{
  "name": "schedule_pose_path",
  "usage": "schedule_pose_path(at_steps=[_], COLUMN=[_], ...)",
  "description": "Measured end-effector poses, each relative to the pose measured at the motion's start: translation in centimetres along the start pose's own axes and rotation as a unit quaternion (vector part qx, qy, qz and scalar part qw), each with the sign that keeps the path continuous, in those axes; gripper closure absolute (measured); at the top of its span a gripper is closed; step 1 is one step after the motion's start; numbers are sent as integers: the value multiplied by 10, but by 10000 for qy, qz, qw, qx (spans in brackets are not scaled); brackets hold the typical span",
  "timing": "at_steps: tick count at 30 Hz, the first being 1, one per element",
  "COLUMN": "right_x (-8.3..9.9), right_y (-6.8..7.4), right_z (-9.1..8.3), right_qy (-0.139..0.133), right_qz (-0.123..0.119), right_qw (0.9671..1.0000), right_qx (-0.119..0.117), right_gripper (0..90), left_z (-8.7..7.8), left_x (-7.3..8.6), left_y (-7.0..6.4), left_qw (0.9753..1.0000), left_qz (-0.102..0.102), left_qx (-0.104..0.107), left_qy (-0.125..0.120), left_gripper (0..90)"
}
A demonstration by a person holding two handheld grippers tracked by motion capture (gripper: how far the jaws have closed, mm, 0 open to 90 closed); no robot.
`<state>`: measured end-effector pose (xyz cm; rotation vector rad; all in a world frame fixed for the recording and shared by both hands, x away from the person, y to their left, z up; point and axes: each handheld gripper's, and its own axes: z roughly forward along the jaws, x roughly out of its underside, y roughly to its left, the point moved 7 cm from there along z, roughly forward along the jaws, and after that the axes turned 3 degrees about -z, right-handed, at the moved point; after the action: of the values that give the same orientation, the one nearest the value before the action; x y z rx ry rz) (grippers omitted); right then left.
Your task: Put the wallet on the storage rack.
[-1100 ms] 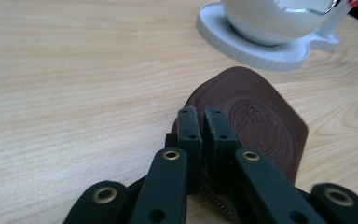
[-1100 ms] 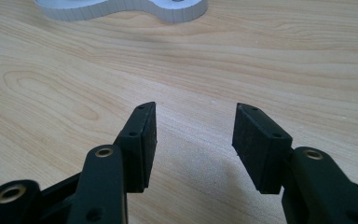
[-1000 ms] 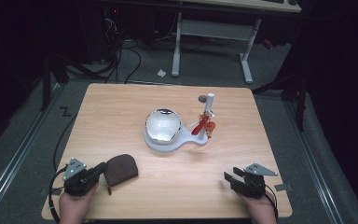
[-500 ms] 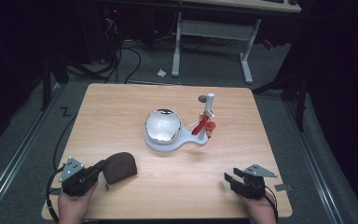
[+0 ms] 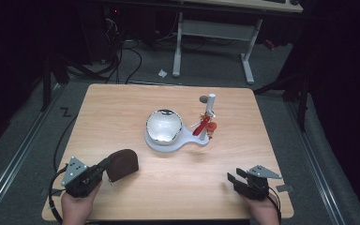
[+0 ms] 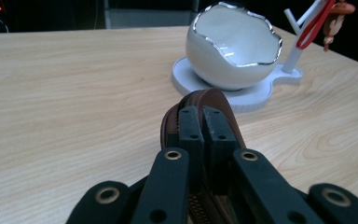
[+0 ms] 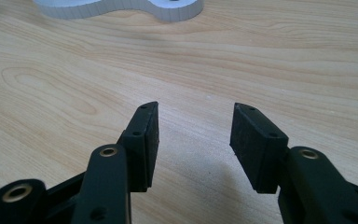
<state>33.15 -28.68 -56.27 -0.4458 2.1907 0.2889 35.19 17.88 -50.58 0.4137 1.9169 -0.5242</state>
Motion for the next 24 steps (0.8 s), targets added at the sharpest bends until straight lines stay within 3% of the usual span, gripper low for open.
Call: schedule_pose_path(at_steps=[12,24], right_x=[0,1], right_y=[-5,-5], right_z=[-6,-6], right_qy=[-74,-66], right_qz=[-10,-49], right_qw=[10000,10000], right_qx=[1,5], right_gripper=[526,528], left_z=[9,24], left_x=[-22,-42], left_y=[-12,-18], left_qw=[9998,9997], left_qz=[189,170], left_qx=[29,115], left_qy=[-82,-100], left_gripper=[878,877])
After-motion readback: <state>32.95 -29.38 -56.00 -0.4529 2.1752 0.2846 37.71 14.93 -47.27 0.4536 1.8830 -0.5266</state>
